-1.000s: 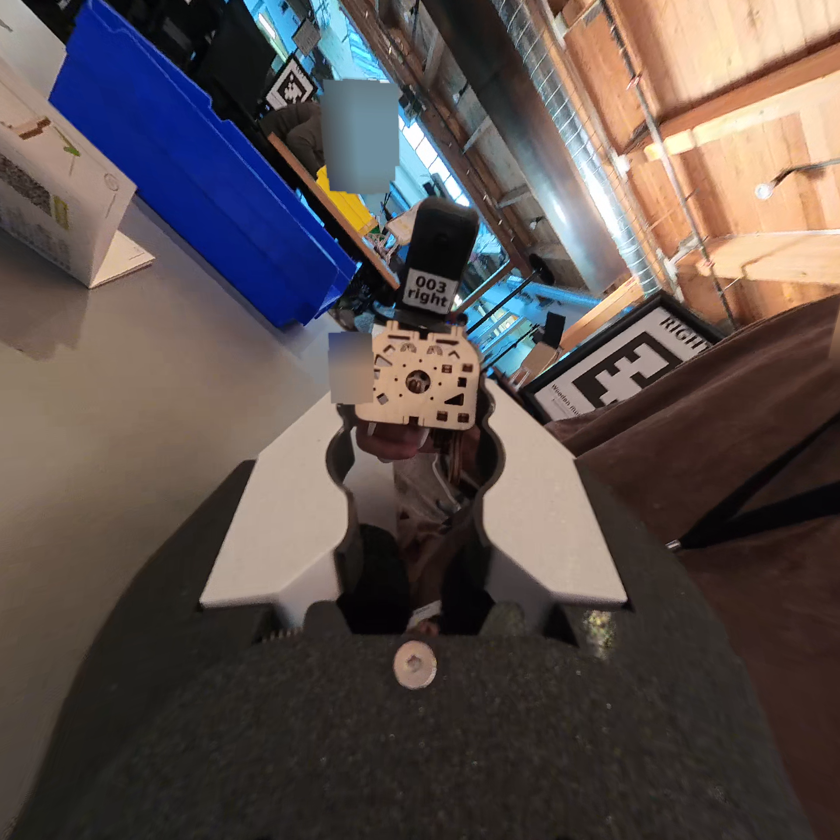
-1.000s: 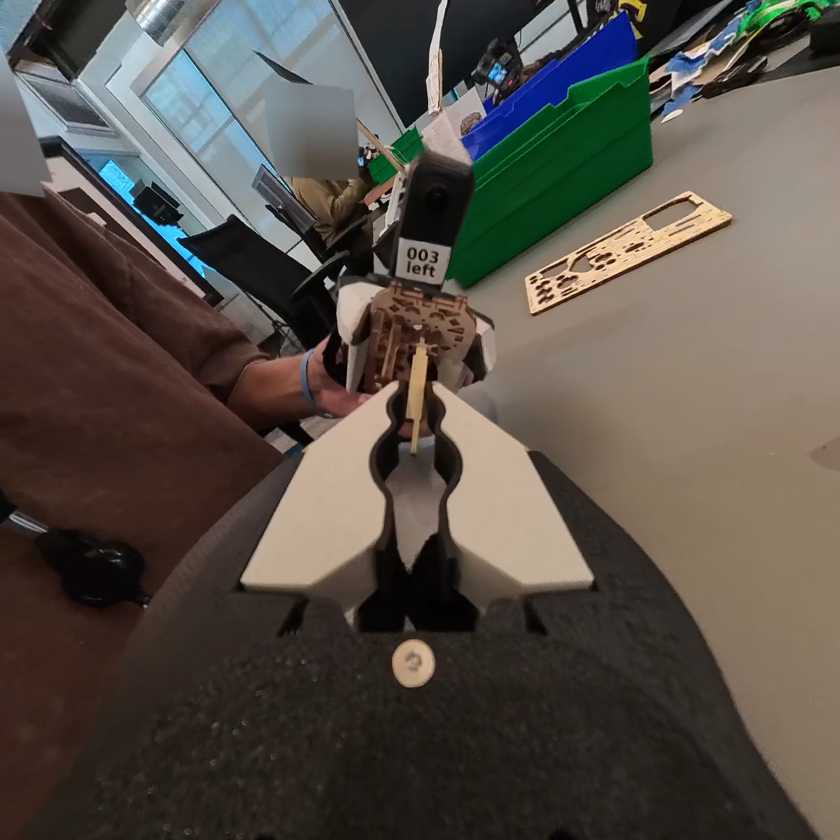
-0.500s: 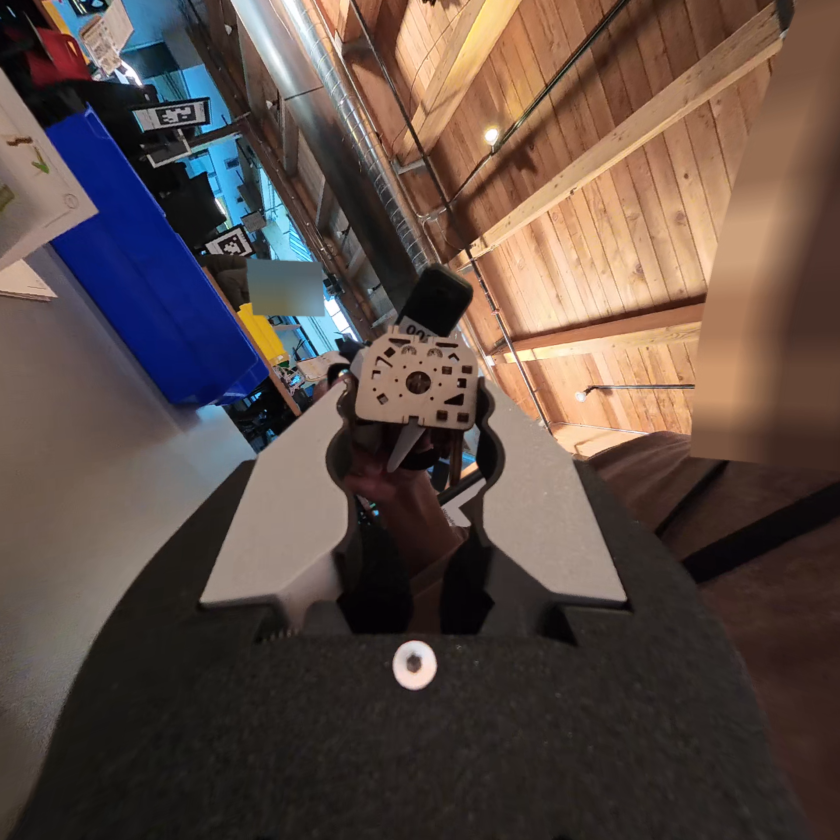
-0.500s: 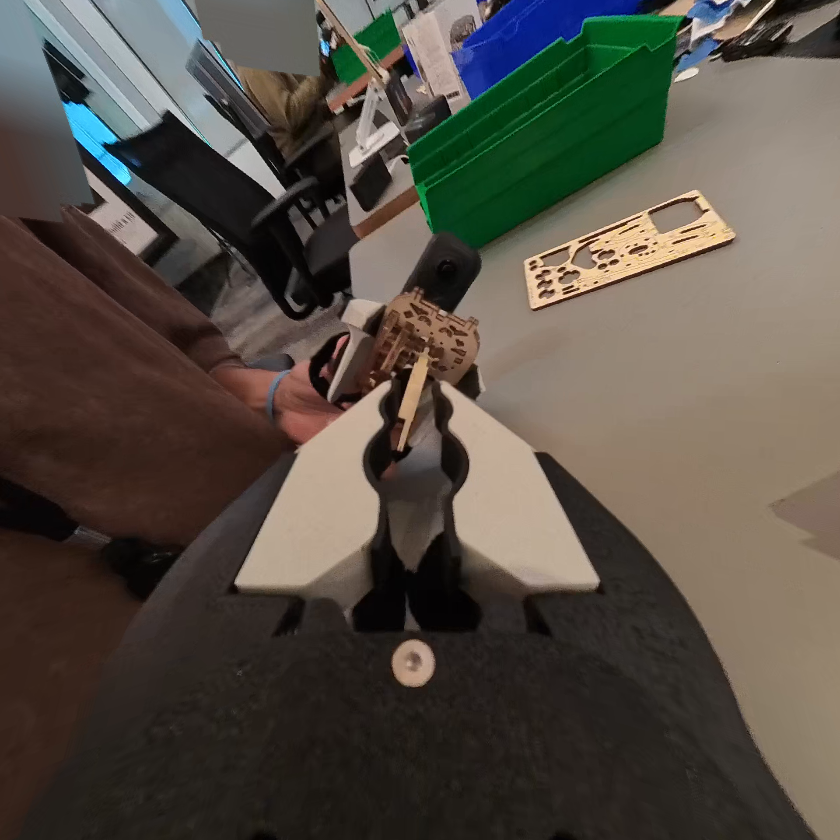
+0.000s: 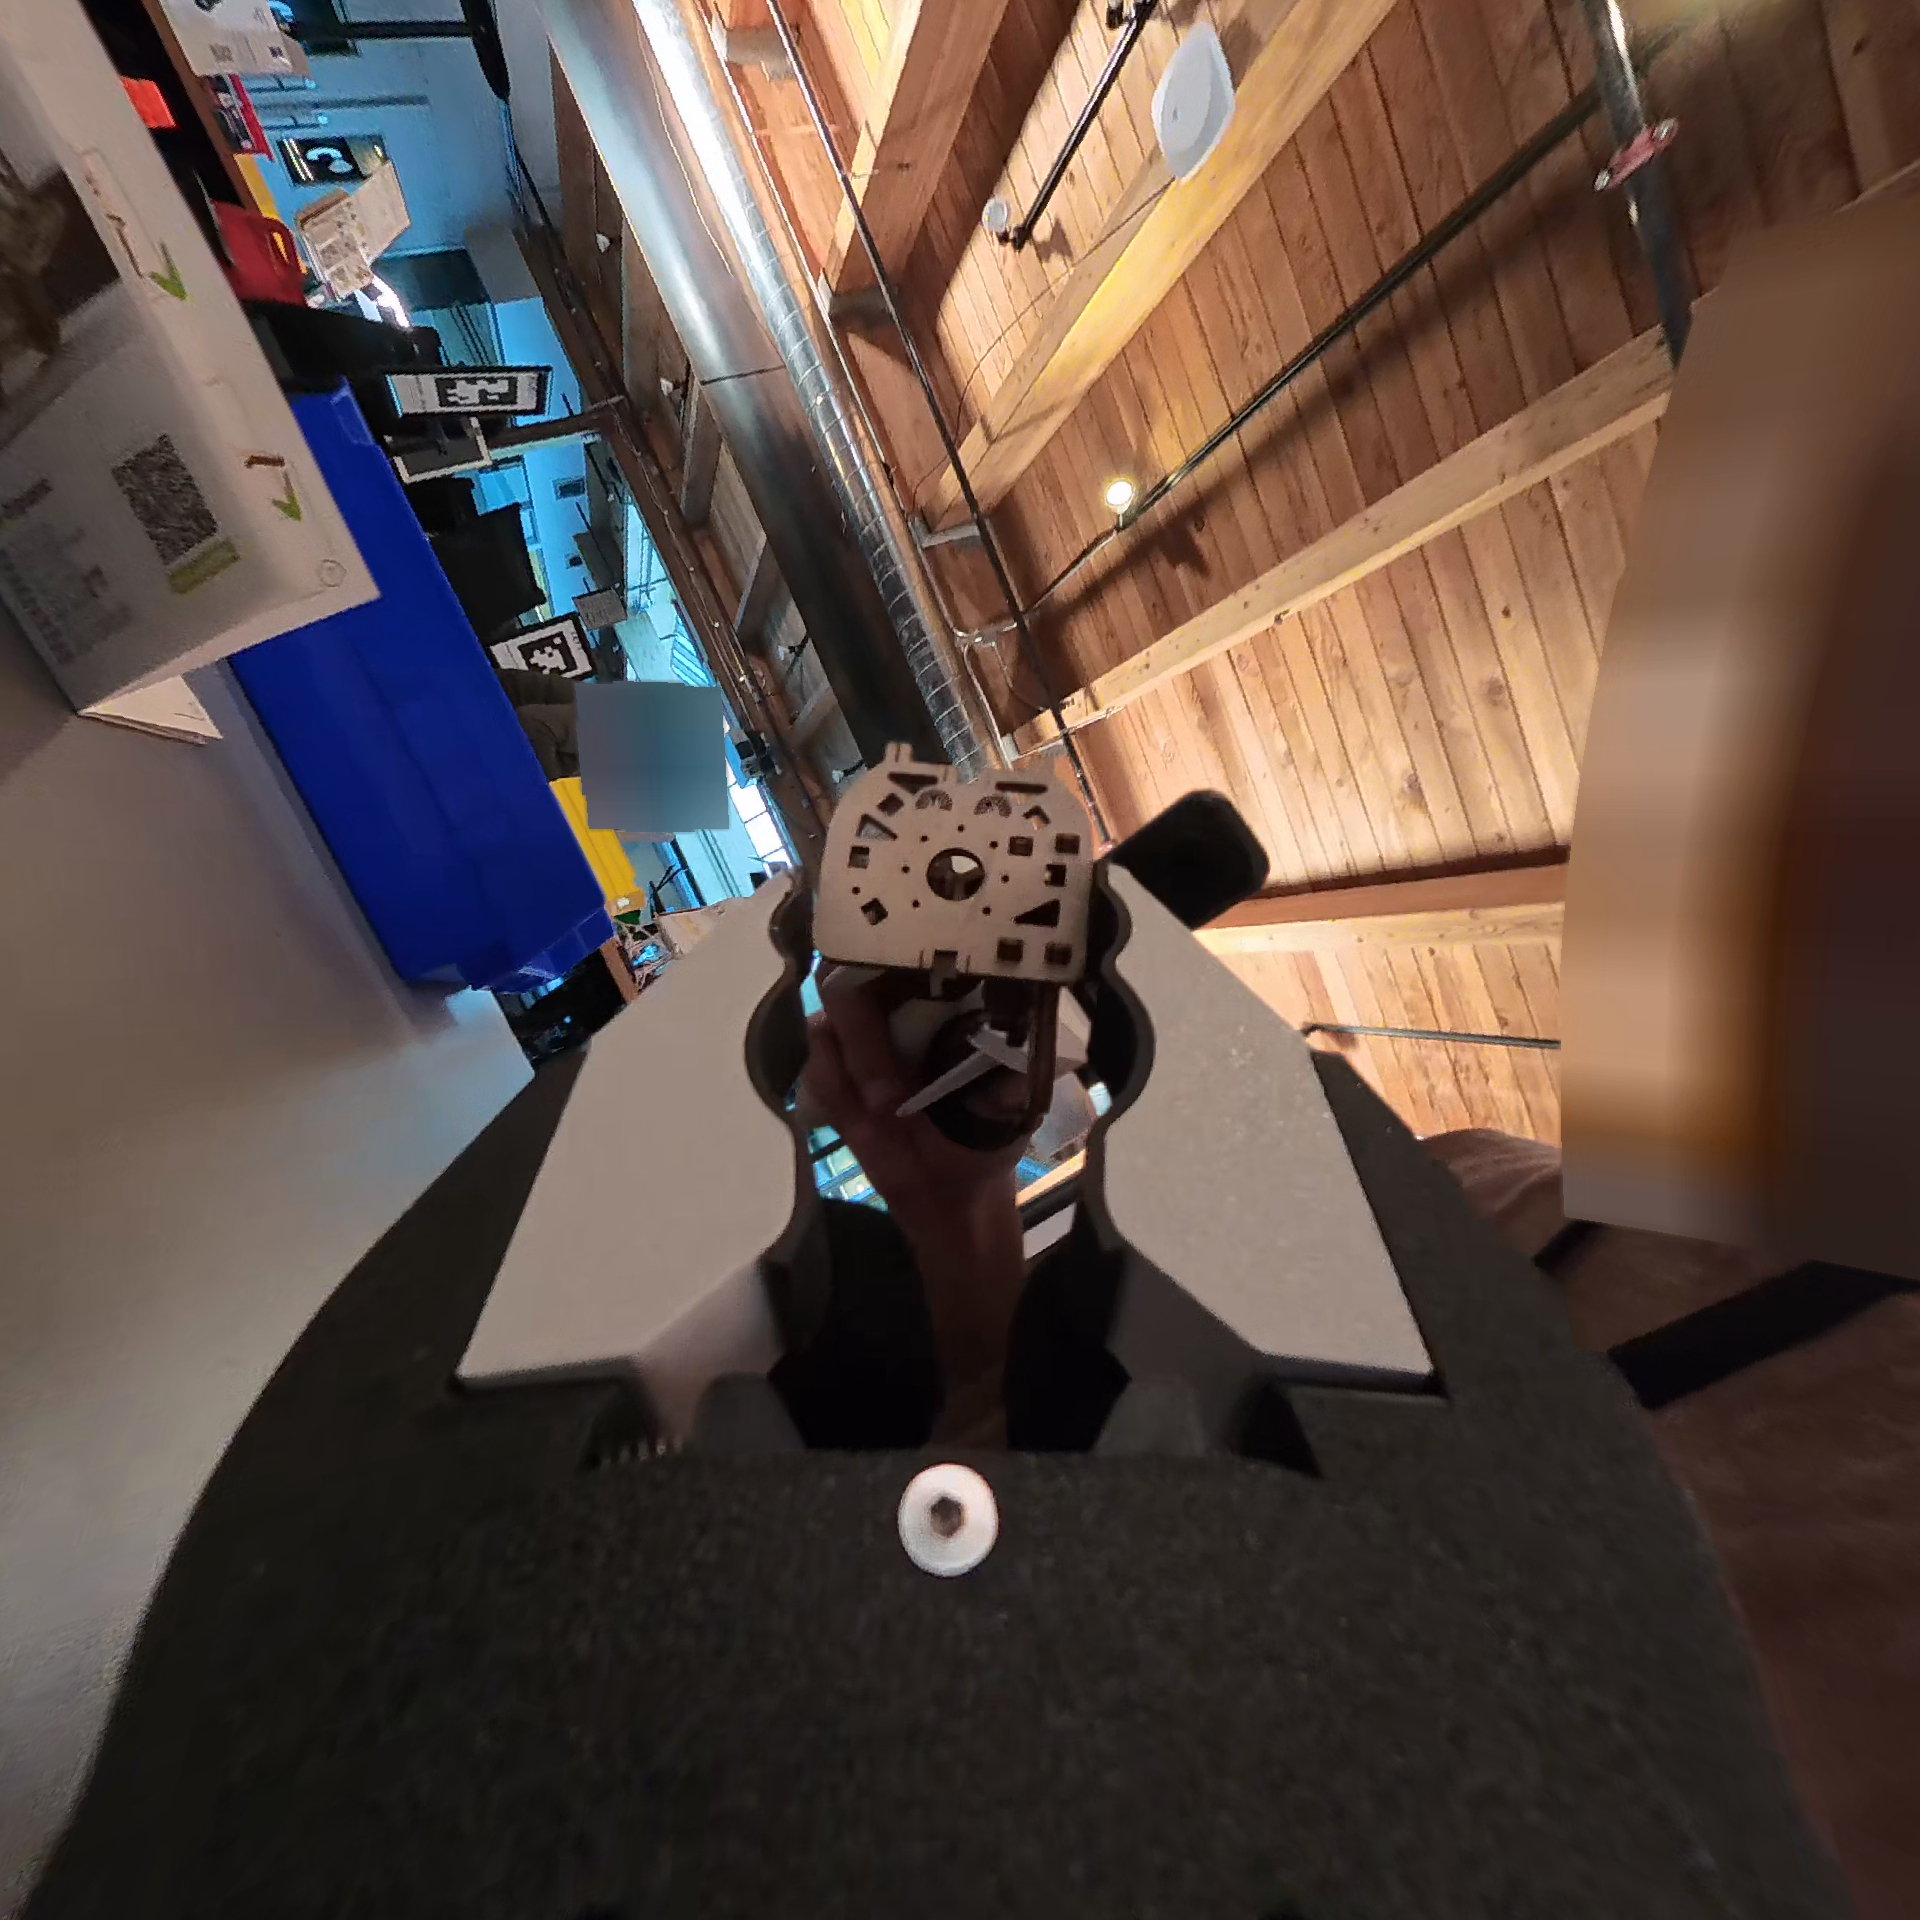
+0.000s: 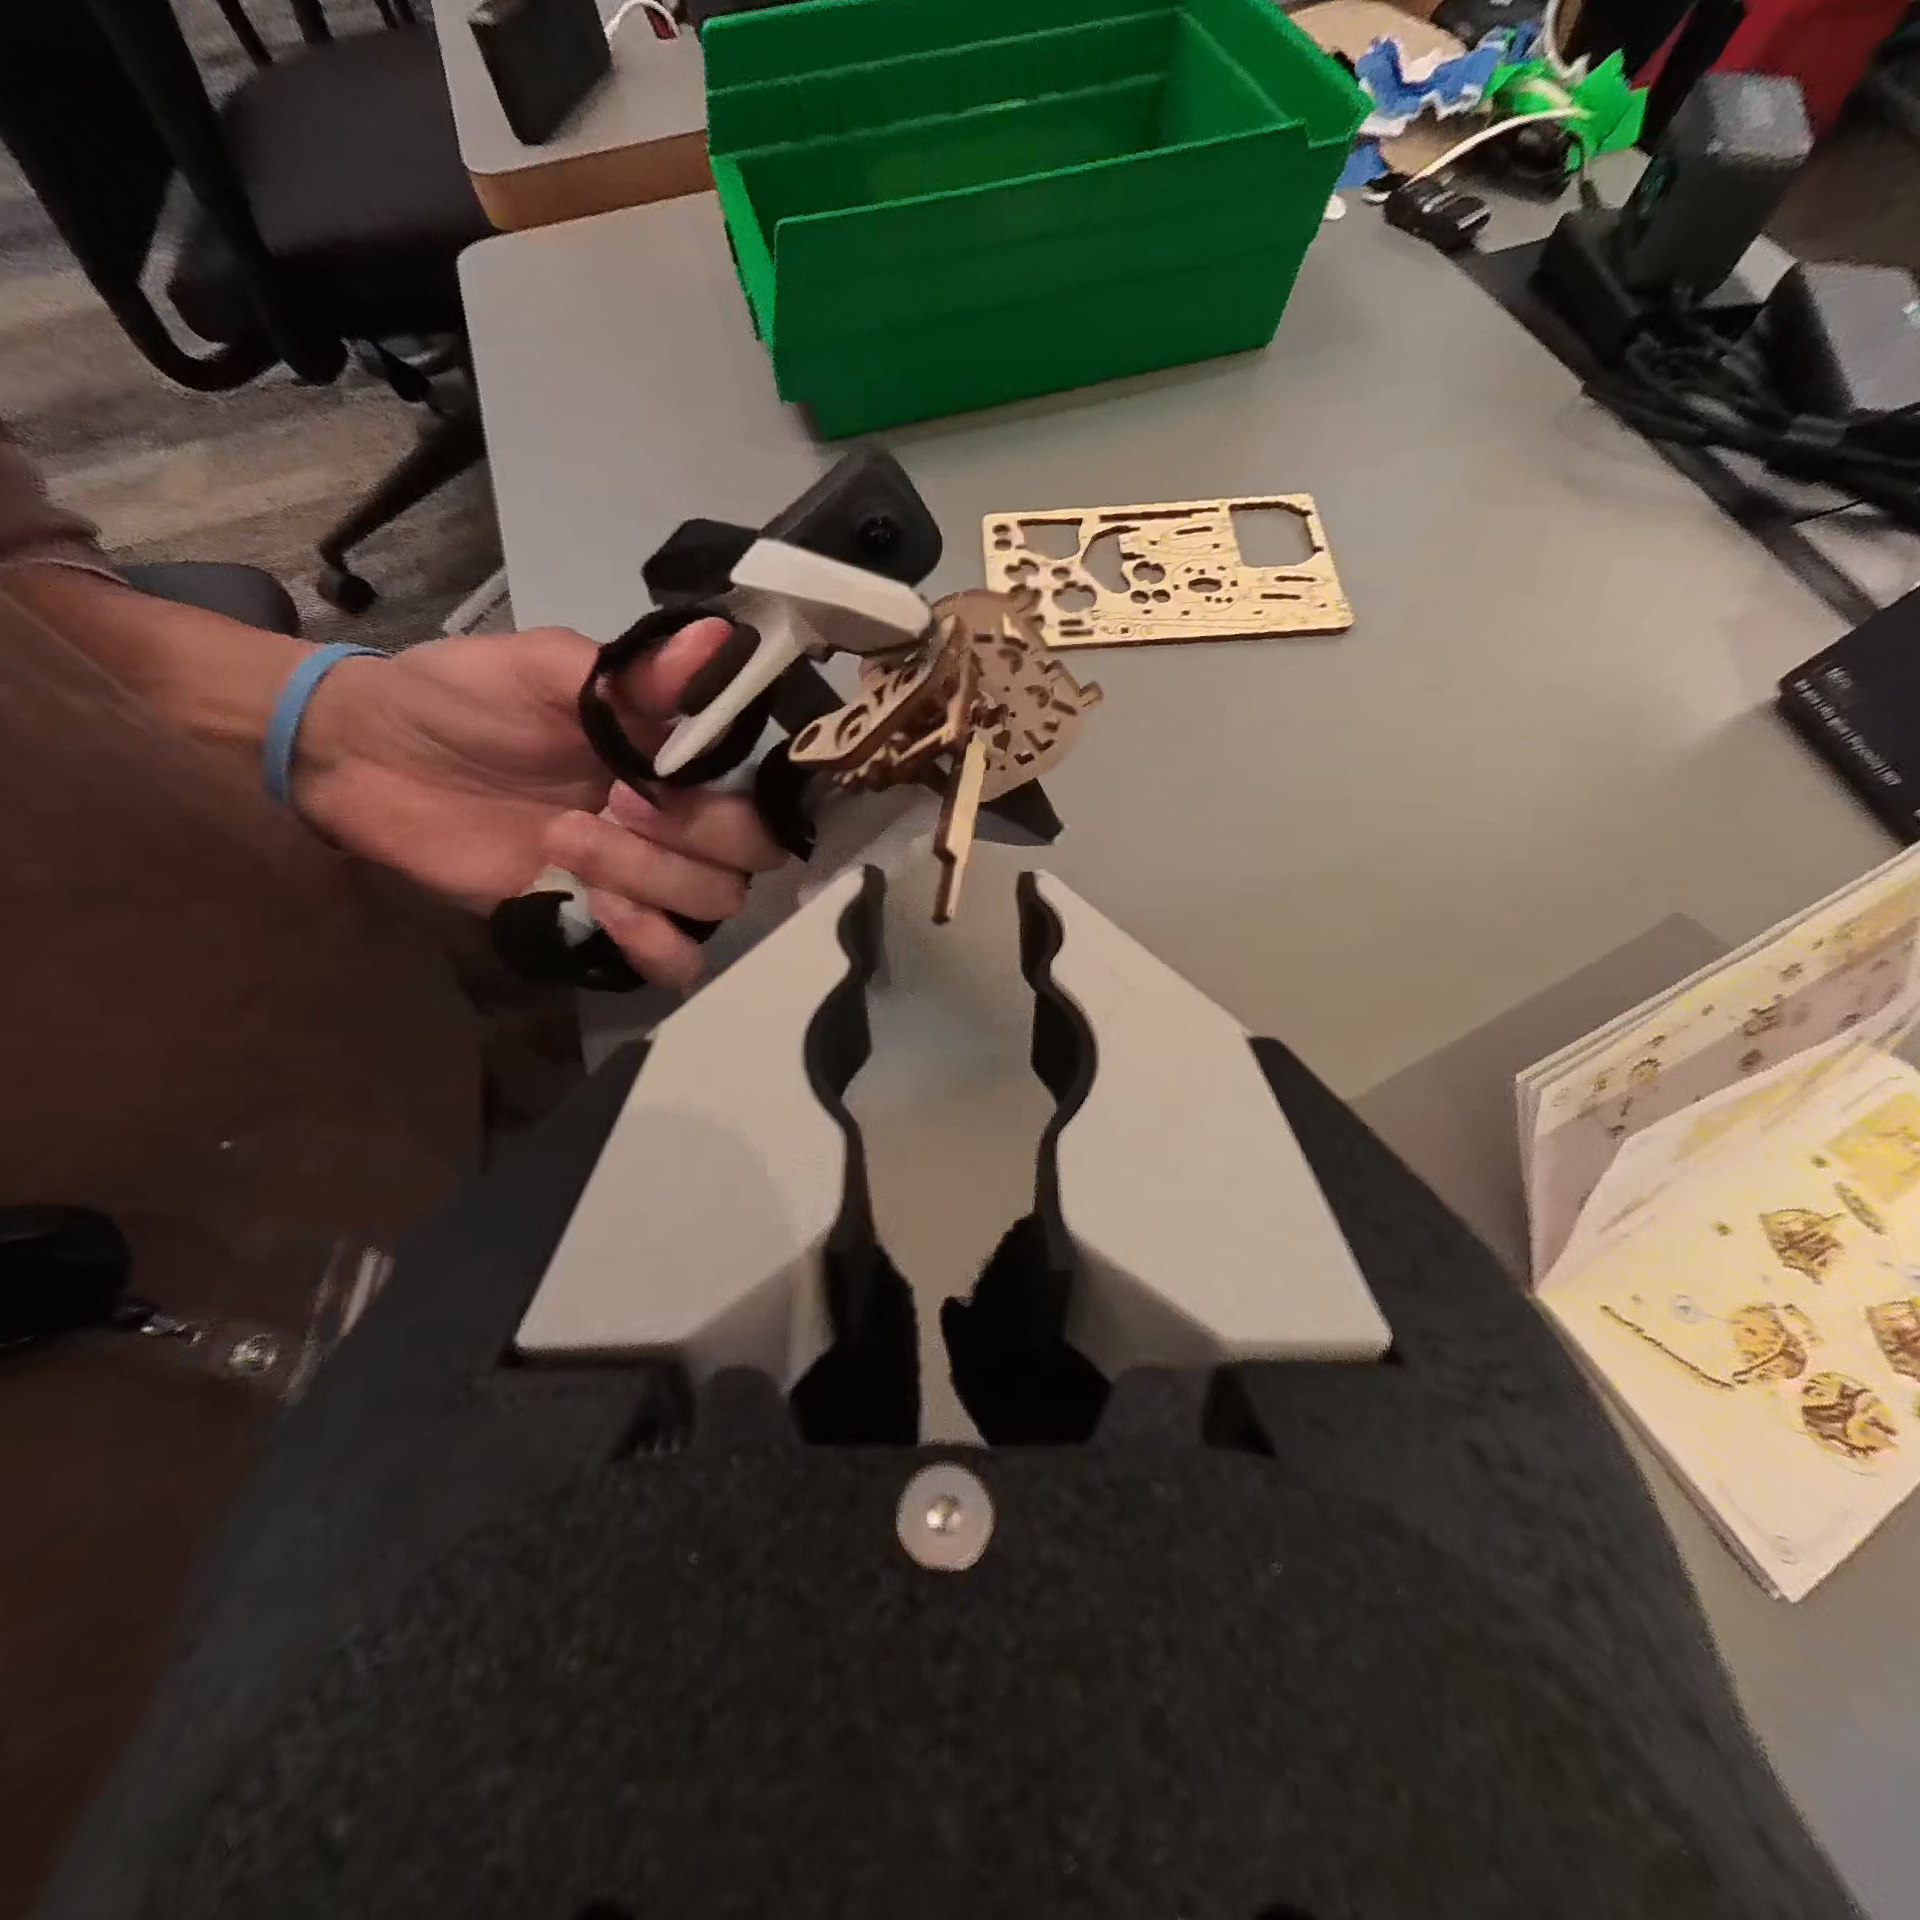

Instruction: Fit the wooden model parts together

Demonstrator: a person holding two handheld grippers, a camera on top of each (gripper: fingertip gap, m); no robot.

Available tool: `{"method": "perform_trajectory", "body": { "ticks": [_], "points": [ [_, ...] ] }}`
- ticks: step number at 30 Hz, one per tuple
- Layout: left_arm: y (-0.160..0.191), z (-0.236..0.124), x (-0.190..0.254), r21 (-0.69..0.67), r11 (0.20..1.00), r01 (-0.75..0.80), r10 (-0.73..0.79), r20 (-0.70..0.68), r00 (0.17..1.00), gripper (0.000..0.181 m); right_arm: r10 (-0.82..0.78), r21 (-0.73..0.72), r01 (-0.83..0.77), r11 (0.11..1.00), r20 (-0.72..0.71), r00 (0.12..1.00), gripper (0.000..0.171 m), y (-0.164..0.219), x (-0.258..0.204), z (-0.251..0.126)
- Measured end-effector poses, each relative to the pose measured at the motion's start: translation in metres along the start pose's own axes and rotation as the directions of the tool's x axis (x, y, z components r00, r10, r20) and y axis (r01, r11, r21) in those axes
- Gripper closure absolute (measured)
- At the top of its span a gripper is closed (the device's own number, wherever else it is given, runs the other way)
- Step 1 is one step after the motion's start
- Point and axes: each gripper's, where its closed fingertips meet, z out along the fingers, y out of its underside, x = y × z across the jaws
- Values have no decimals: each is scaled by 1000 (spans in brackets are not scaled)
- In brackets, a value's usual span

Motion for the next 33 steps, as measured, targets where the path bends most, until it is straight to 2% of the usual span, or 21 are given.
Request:
{"method": "perform_trajectory", "body": {
  "ticks": [5,8,12,18,25,29,33],
  "points": [
    [-1,1,3,0,1000,16,-16,-17,1000,131,-52,17,53,998,-49,997,153,0,-2,3],
    [1,1,2,-7,1000,30,-30,-19,999,131,-122,32,126,991,-102,987,163,-5,0,0],
    [4,1,3,-10,998,60,-61,-37,997,131,-265,-21,265,964,-170,949,168,-6,1,-3],
    [8,2,2,-39,998,57,-58,-23,998,131,-468,-151,448,881,-152,870,168,-5,-3,-5],
    [16,7,17,-109,994,-14,6,-71,997,131,-293,-53,290,956,-78,953,168,-19,-5,-16],
    [16,7,17,-83,994,67,-76,-106,991,131,-188,-49,186,981,-49,981,168,-21,-6,-16],
    [14,6,15,-41,988,151,-156,-138,978,131,-163,-84,160,983,-27,986,167,-20,-5,-13]
  ]
}}
